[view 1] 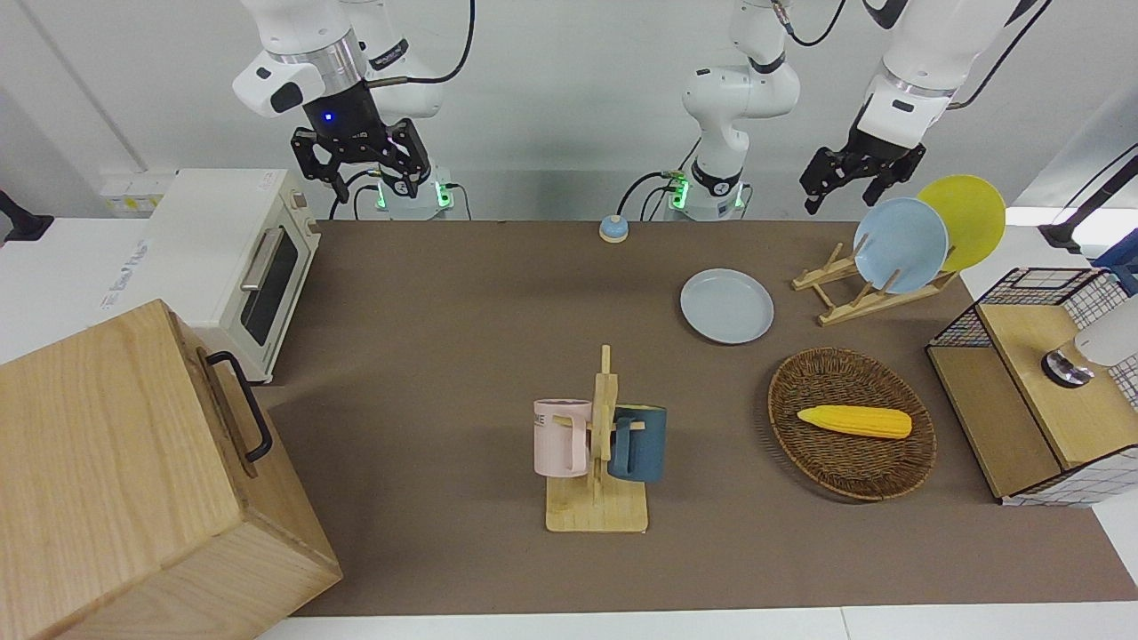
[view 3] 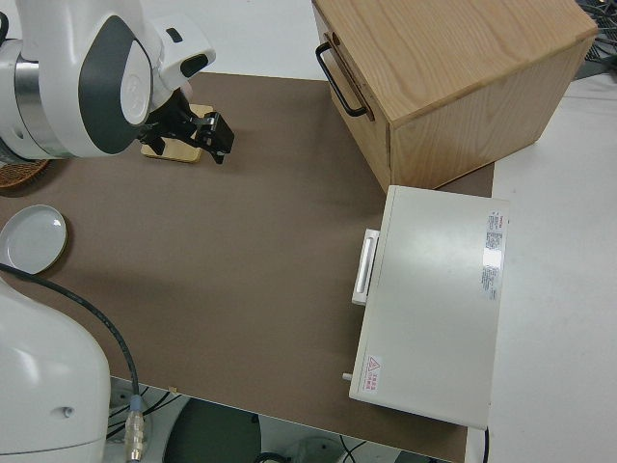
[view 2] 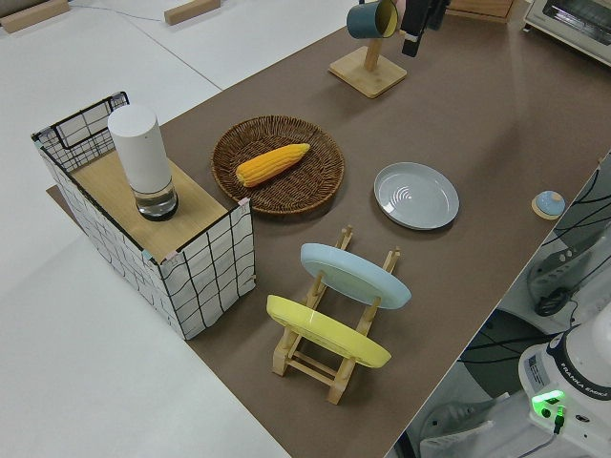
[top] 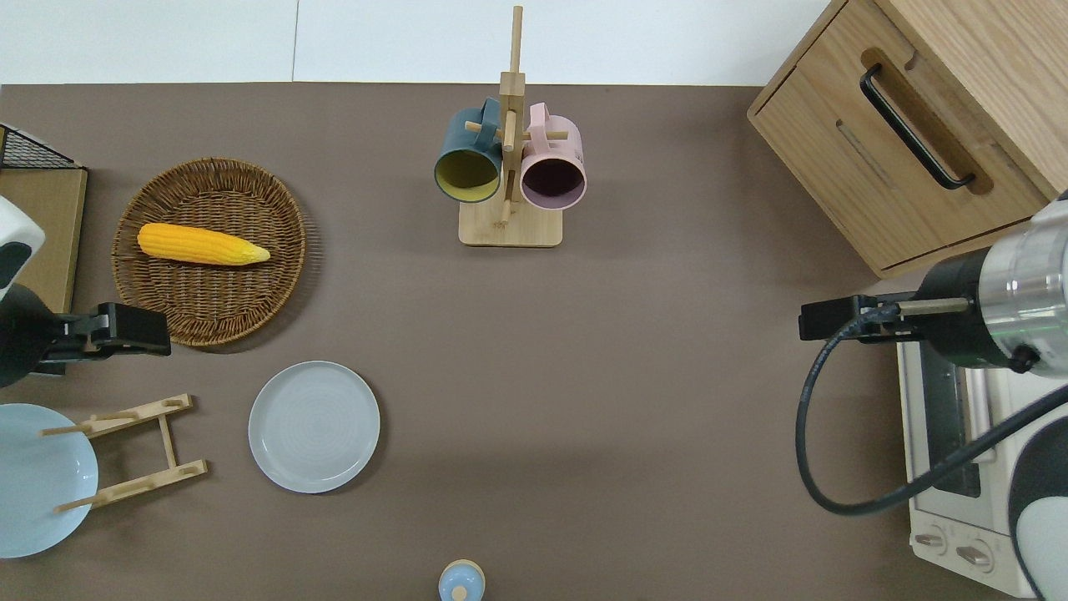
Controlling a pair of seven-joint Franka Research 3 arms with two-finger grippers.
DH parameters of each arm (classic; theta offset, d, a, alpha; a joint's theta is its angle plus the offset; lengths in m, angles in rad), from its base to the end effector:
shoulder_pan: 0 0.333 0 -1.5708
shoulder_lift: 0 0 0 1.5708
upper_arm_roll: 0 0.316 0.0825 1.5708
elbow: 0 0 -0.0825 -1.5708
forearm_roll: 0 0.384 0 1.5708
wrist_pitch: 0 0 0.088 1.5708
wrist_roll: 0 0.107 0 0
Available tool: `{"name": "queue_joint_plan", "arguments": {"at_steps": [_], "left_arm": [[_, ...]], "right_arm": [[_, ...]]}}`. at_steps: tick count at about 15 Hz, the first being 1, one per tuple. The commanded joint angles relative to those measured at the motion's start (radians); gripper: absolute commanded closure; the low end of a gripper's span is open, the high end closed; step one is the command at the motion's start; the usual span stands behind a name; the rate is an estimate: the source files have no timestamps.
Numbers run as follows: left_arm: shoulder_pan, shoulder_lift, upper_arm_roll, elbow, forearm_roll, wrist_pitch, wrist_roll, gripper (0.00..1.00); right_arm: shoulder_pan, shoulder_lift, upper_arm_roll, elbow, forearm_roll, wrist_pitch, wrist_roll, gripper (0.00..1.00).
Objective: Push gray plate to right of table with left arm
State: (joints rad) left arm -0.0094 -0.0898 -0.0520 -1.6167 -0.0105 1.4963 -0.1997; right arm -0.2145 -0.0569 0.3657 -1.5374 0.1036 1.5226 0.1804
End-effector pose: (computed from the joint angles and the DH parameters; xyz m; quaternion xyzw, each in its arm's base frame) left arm 0.5174 -0.0343 0.6447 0.9975 0.0689 -0.0156 0.0009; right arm 0.5242 0.0980 0.6651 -0.9989 0.0112 -0.0120 0.0441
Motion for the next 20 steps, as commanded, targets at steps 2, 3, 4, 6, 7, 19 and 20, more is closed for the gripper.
{"name": "queue_joint_plan", "arguments": {"at_steps": [2,3,4,6,7,19,20], "left_arm": [[0.006,-0.041,0.009,-0.055,-0.028,-0.002,0.005,0.01],[0.008,-0.044,0.009,-0.058,-0.028,-0.002,0.003,0.01],[0.008,-0.045,0.009,-0.063,-0.028,-0.002,0.005,0.01],[0.006,-0.047,0.009,-0.065,-0.028,-0.002,0.003,0.01],[0.006,-0.047,0.009,-0.066,-0.028,-0.002,0.005,0.01],[0.008,-0.088,0.035,-0.222,-0.039,0.056,0.014,0.03],[0.008,-0.09,0.037,-0.27,-0.039,0.097,0.02,0.03]], "right_arm": [[-0.006,0.006,0.004,0.014,0.016,-0.005,0.002,0.005],[-0.006,0.006,0.004,0.014,0.016,-0.005,0.002,0.005],[-0.006,0.006,0.004,0.014,0.016,-0.005,0.002,0.005],[-0.006,0.006,0.004,0.014,0.016,-0.005,0.002,0.005],[-0.006,0.006,0.004,0.014,0.016,-0.005,0.002,0.005],[-0.006,0.006,0.004,0.014,0.016,-0.005,0.002,0.005],[-0.006,0.006,0.002,0.014,0.016,-0.005,0.002,0.005]]}}
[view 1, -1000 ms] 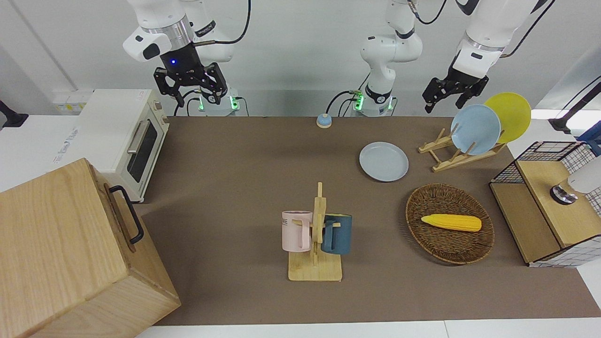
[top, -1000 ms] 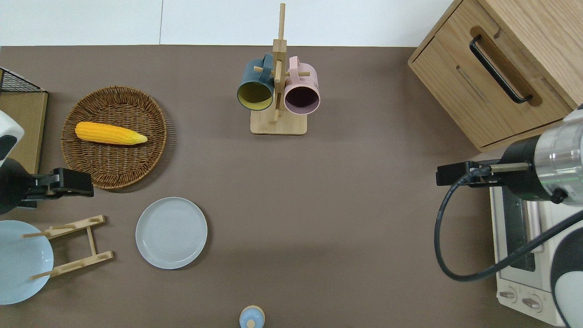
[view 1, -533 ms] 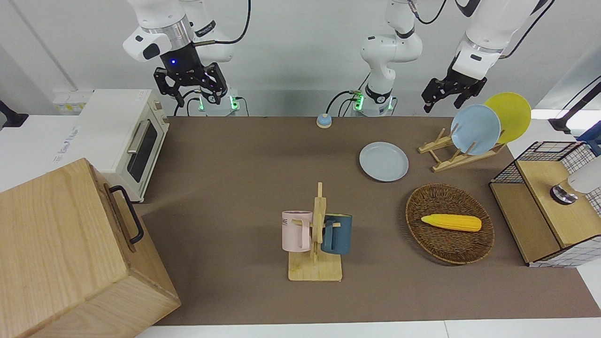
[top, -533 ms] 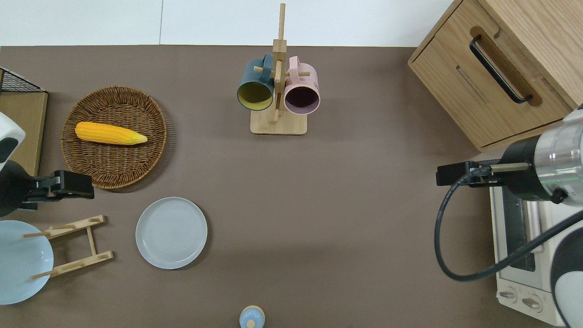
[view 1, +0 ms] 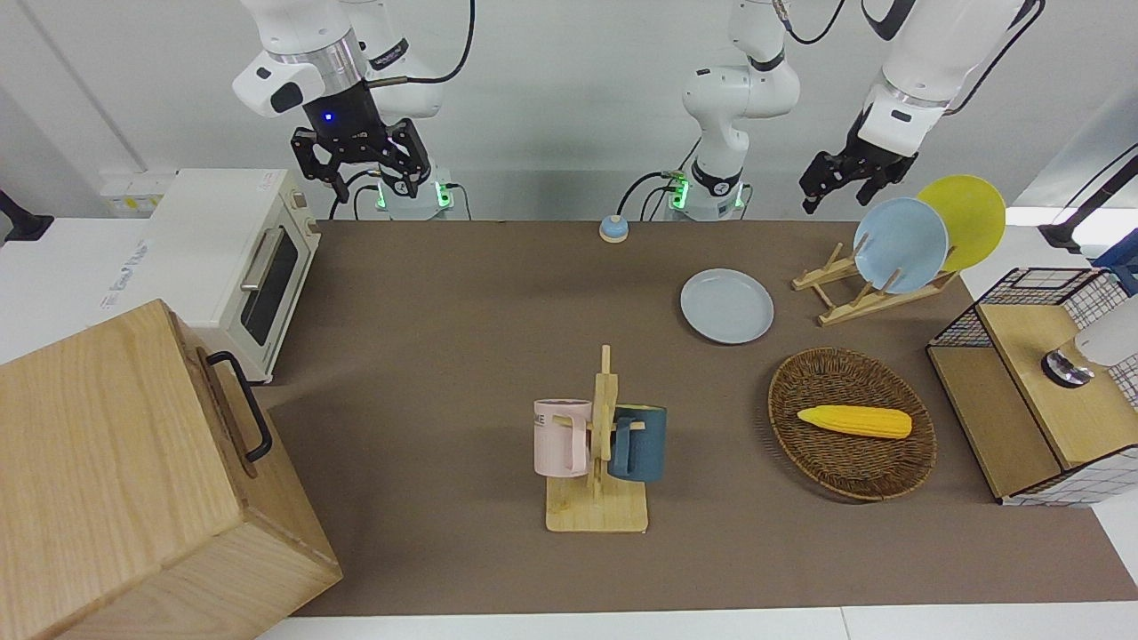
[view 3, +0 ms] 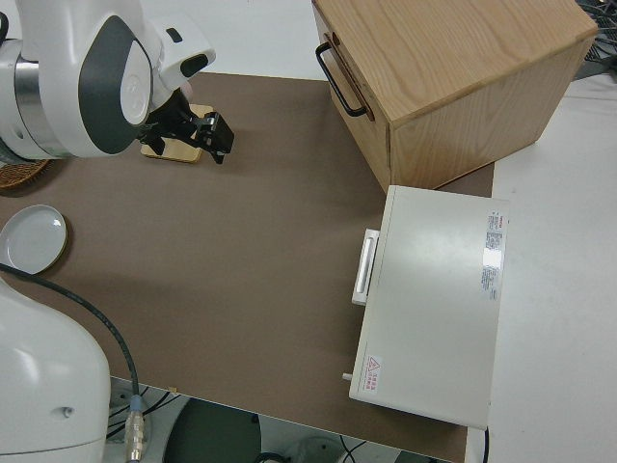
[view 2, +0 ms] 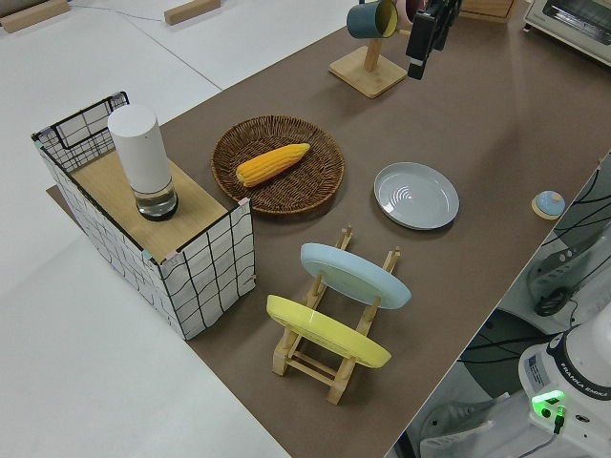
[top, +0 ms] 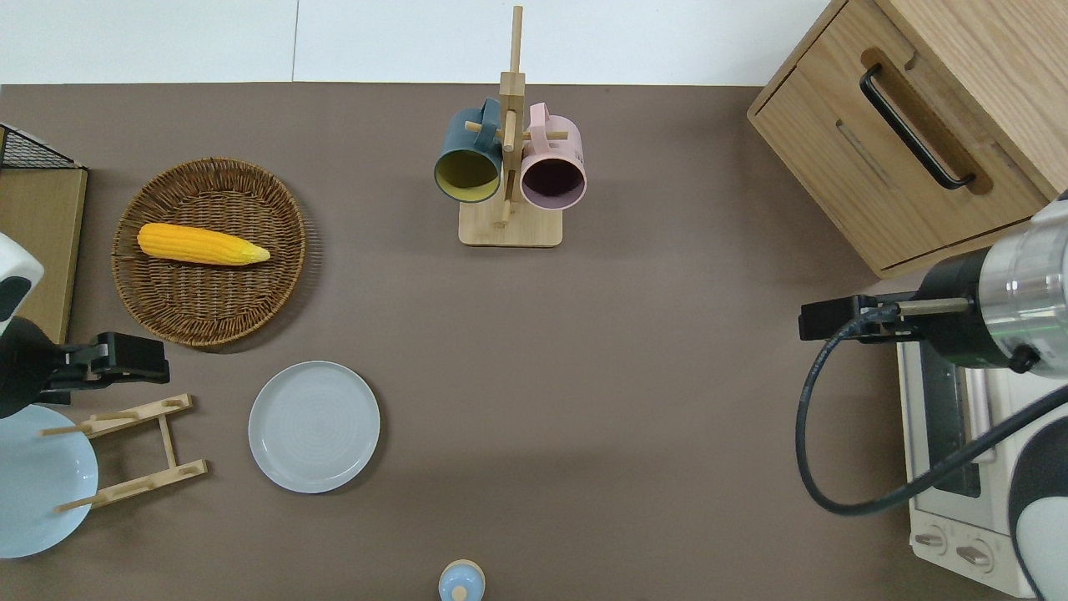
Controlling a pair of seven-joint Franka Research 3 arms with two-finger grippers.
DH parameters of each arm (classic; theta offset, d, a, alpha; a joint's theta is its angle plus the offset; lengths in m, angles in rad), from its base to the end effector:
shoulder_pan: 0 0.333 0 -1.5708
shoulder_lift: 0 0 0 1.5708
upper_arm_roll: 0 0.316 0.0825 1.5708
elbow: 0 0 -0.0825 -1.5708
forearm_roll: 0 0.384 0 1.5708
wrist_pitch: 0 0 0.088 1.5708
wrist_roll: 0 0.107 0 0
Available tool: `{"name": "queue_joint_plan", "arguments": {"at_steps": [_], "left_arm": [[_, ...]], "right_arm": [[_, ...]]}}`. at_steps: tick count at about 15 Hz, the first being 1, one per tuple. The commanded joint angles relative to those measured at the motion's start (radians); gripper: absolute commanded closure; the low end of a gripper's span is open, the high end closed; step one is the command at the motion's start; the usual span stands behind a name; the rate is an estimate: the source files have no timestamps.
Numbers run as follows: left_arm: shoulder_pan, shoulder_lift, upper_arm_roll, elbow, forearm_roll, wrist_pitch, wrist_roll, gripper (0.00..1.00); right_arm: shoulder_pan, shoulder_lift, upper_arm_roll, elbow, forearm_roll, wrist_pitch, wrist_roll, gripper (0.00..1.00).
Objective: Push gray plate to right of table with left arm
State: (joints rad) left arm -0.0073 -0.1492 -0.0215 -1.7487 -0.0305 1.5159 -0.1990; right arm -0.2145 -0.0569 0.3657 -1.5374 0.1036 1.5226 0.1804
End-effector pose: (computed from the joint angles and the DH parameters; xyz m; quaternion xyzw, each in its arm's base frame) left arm 0.4993 -0.0186 0.6152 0.9954 0.0849 -0.0431 0.0088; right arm 0.5242 0.0980 0.6651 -0.9989 0.0112 -0.0120 0.0441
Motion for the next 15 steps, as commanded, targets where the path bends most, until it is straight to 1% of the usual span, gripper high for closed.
{"name": "queue_joint_plan", "arguments": {"at_steps": [1,3,7,8,12,15], "left_arm": [[0.007,-0.035,0.008,-0.174,-0.02,0.113,0.02,0.03],[0.006,-0.035,0.008,-0.198,-0.02,0.124,0.021,0.03],[0.007,-0.035,0.009,-0.279,-0.019,0.179,0.033,0.03],[0.009,-0.035,0.02,-0.297,-0.019,0.194,0.046,0.03],[0.009,-0.038,0.049,-0.388,-0.019,0.292,0.069,0.04],[0.01,-0.038,0.049,-0.451,-0.019,0.366,0.069,0.05]], "right_arm": [[-0.006,0.006,0.004,0.014,0.016,-0.005,0.002,0.005],[-0.006,0.006,0.004,0.014,0.016,-0.005,0.002,0.005],[-0.006,0.006,0.004,0.014,0.016,-0.005,0.002,0.005],[-0.006,0.006,0.004,0.014,0.016,-0.005,0.002,0.005],[-0.006,0.006,0.004,0.014,0.016,-0.005,0.002,0.005],[-0.006,0.006,0.004,0.014,0.016,-0.005,0.002,0.005]]}}
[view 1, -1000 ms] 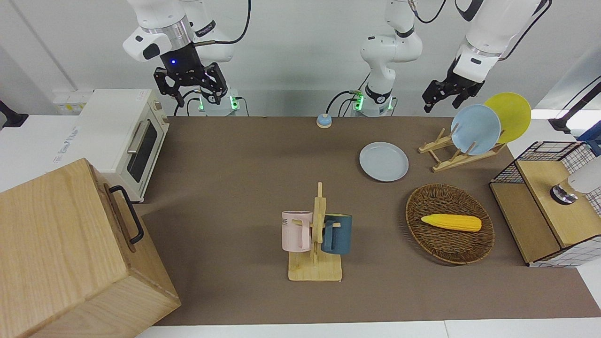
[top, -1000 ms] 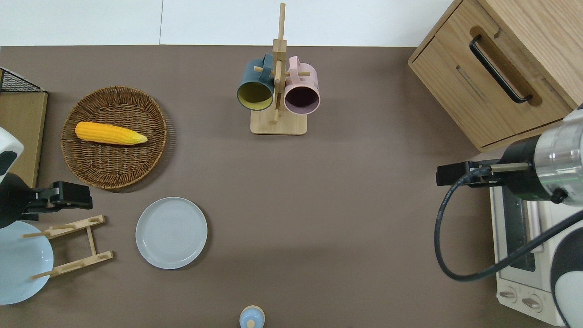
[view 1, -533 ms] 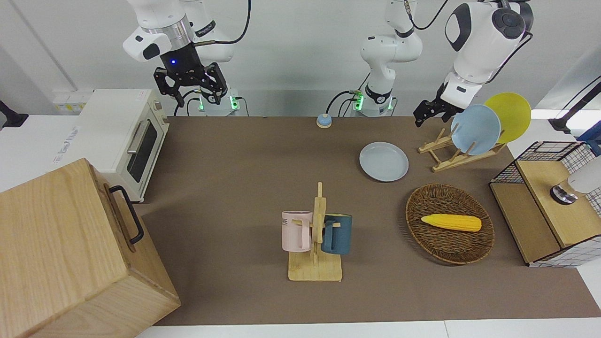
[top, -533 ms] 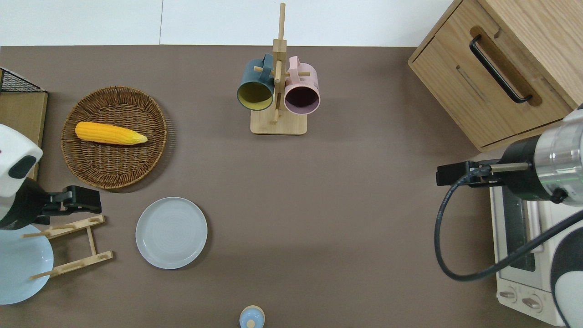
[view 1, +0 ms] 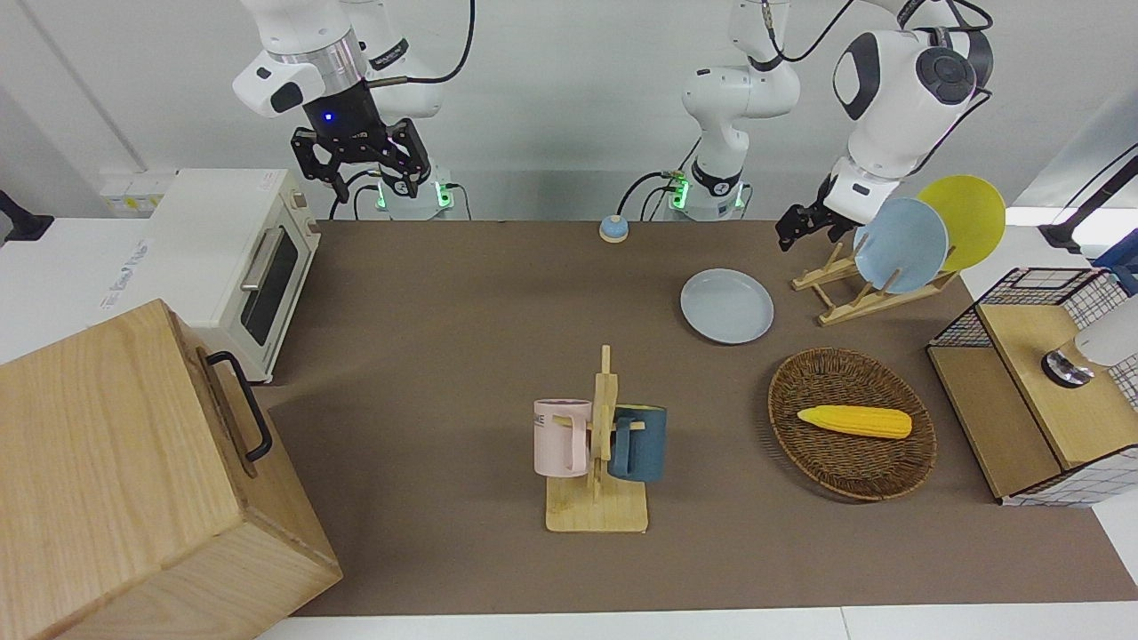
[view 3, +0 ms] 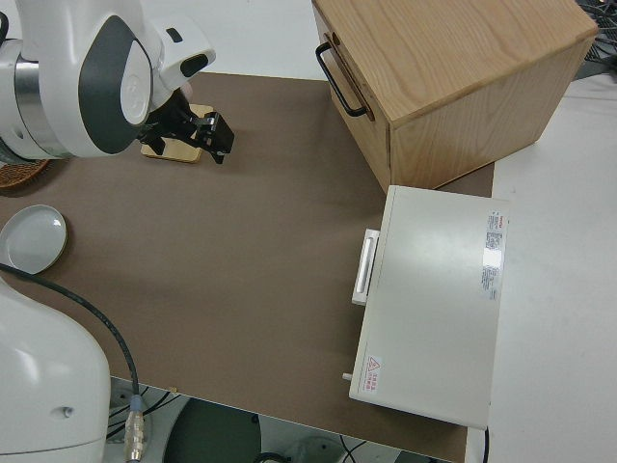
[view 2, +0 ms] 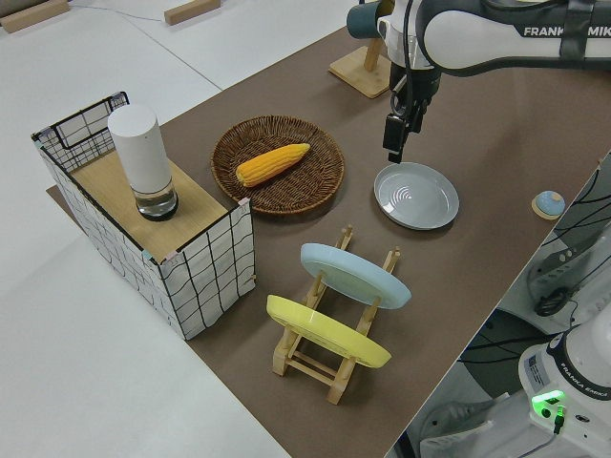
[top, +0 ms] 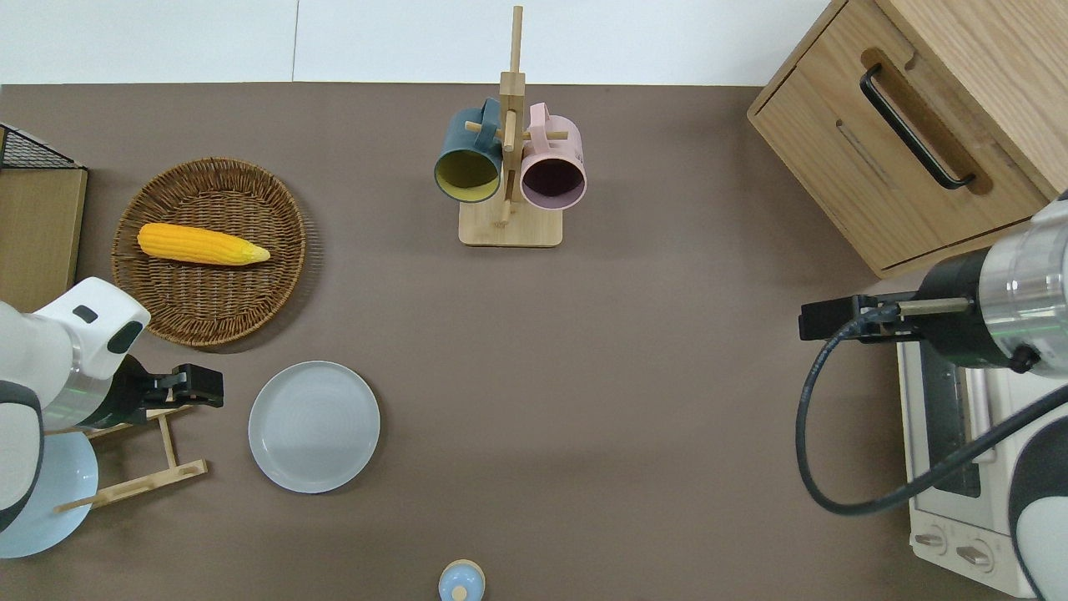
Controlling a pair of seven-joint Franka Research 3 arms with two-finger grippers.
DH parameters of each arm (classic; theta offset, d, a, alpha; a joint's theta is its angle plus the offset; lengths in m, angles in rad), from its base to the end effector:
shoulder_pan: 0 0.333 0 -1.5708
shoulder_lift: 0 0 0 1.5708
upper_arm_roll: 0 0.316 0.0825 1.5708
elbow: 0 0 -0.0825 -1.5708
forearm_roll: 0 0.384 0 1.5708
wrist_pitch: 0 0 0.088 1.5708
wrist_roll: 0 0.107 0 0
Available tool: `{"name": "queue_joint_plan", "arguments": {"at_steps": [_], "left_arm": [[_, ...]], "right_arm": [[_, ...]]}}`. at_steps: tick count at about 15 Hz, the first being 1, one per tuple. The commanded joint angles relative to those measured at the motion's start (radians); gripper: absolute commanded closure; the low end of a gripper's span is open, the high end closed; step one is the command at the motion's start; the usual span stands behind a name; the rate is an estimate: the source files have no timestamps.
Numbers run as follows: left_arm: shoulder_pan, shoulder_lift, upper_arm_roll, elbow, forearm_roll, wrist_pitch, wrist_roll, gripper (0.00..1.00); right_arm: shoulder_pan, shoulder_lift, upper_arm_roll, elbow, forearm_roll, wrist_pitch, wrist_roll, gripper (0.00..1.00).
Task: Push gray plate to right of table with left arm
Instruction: 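Move the left gripper toward the edge of the gray plate nearest it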
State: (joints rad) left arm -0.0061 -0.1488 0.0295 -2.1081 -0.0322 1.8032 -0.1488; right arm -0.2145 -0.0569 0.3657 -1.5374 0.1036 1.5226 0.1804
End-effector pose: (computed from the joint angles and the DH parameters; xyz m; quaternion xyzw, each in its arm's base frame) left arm 0.4916 0.0092 0.4693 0.9927 0.0903 -0.0789 0.0126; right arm 0.5242 0.0980 0.6651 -0.9989 0.0112 -0.0120 0.0441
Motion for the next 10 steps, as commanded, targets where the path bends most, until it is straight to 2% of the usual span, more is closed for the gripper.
{"name": "queue_joint_plan", "arguments": {"at_steps": [1,10], "left_arm": [[0.009,-0.038,-0.002,-0.107,-0.017,0.091,0.018,0.05],[0.015,-0.04,-0.002,-0.269,-0.017,0.243,0.018,0.09]], "right_arm": [[-0.006,0.006,0.004,0.014,0.016,-0.005,0.002,0.005],[-0.006,0.006,0.004,0.014,0.016,-0.005,0.002,0.005]]}}
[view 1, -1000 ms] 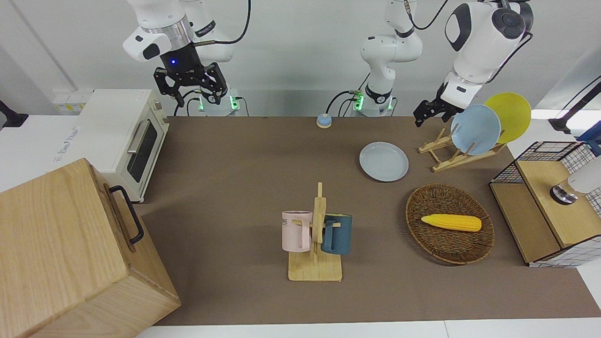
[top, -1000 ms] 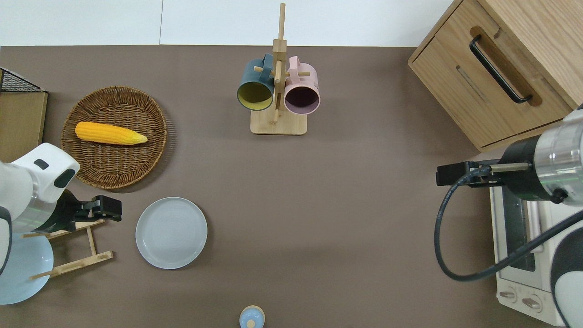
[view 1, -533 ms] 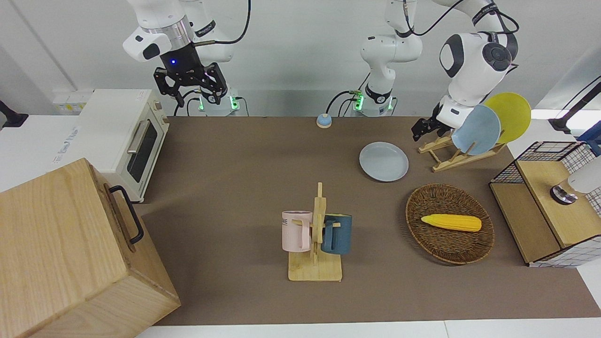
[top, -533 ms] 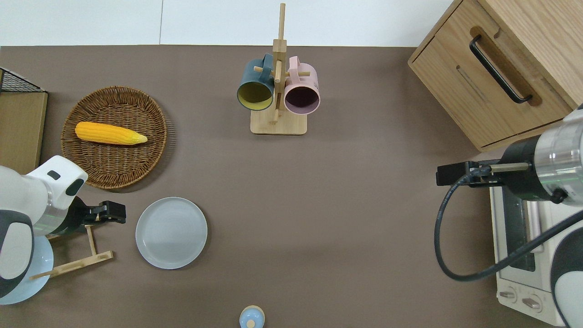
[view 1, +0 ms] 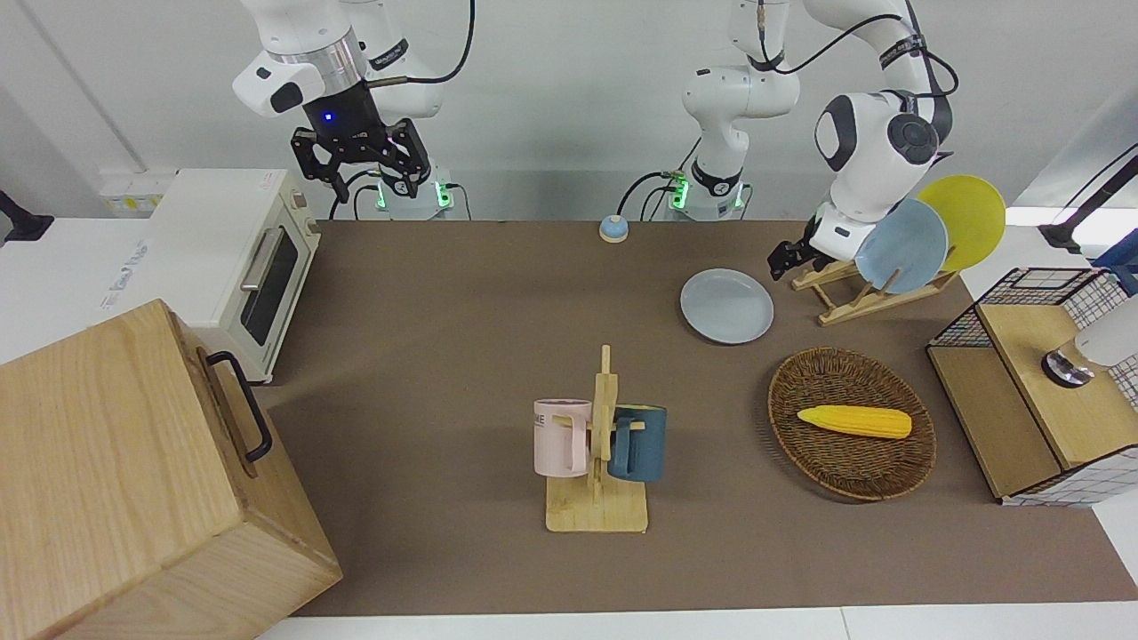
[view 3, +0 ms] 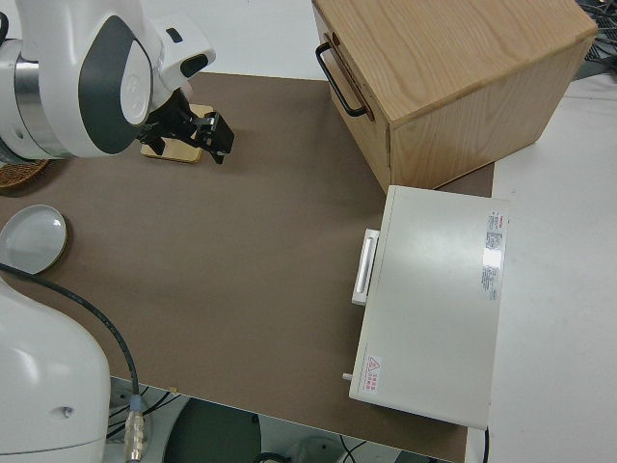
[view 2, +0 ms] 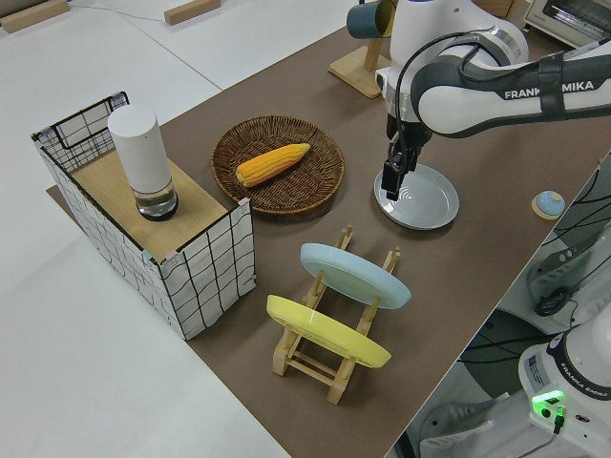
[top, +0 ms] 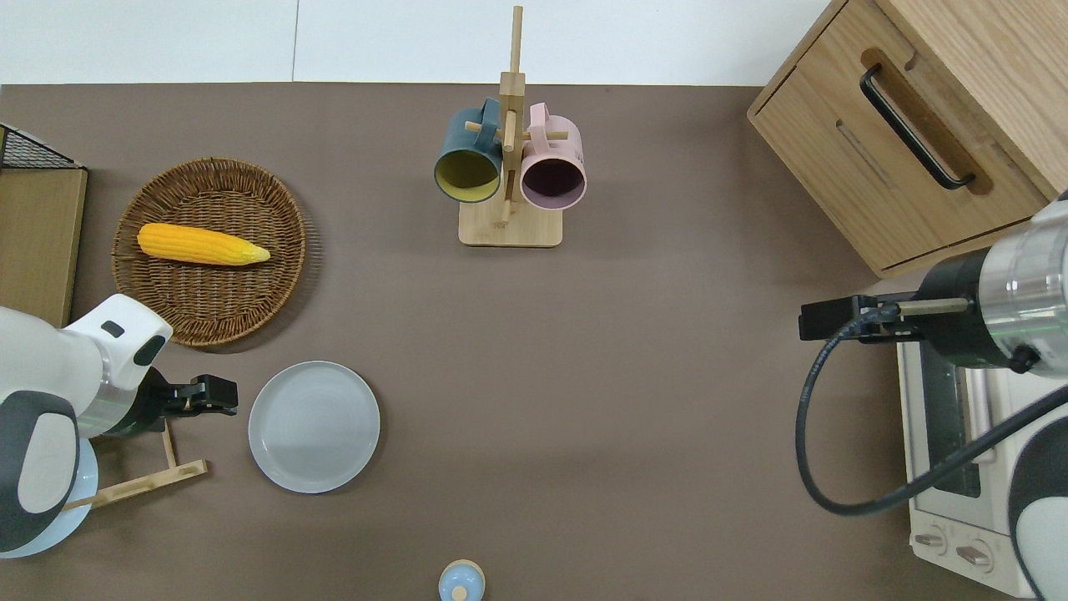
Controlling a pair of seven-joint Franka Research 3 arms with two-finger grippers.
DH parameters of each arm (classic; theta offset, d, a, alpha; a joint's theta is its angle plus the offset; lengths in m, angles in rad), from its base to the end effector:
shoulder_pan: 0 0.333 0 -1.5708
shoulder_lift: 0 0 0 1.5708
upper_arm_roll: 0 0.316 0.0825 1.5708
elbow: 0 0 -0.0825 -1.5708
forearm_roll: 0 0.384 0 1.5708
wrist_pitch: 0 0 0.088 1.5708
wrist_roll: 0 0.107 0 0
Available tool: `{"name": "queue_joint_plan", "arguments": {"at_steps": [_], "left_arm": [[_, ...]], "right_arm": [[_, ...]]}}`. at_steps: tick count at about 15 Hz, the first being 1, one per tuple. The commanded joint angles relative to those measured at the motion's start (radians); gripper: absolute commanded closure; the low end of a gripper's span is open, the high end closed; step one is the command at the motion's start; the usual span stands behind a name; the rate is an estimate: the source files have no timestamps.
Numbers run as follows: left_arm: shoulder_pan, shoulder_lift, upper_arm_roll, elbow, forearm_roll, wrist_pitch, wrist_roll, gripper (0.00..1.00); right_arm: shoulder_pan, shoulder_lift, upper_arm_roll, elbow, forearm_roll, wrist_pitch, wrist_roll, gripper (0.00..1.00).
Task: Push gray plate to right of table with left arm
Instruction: 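Move the left gripper toward the edge of the gray plate nearest it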
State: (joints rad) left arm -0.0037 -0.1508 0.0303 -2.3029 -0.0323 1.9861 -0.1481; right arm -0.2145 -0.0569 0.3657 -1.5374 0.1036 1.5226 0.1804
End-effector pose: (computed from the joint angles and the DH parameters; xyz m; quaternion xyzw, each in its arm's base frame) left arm 0.4693 0.0106 0.3958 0.9920 0.0943 -0.0838 0.0114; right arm 0.5242 0.0980 0.6651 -0.9989 0.0112 -0.0120 0.0441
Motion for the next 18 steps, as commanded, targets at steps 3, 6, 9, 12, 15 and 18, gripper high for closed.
{"name": "queue_joint_plan", "arguments": {"at_steps": [3,6,9,12,15,18], "left_arm": [[0.013,-0.038,-0.003,-0.136,-0.017,0.124,0.018,0.09],[0.013,-0.035,-0.003,-0.197,-0.017,0.198,0.018,0.11],[0.011,-0.026,-0.003,-0.225,-0.017,0.23,0.03,0.16],[0.011,-0.02,-0.003,-0.234,-0.017,0.241,0.051,0.24],[0.007,-0.004,-0.004,-0.236,-0.017,0.255,0.071,0.35],[0.001,0.002,-0.004,-0.236,-0.017,0.255,0.091,0.35]], "right_arm": [[-0.006,0.006,0.004,0.014,0.016,-0.005,0.002,0.005],[-0.006,0.006,0.004,0.014,0.016,-0.005,0.002,0.005],[-0.006,0.006,0.004,0.014,0.016,-0.005,0.002,0.005],[-0.006,0.006,0.004,0.014,0.016,-0.005,0.002,0.005],[-0.006,0.006,0.004,0.014,0.016,-0.005,0.002,0.005],[-0.006,0.006,0.004,0.014,0.016,-0.005,0.002,0.005]]}}
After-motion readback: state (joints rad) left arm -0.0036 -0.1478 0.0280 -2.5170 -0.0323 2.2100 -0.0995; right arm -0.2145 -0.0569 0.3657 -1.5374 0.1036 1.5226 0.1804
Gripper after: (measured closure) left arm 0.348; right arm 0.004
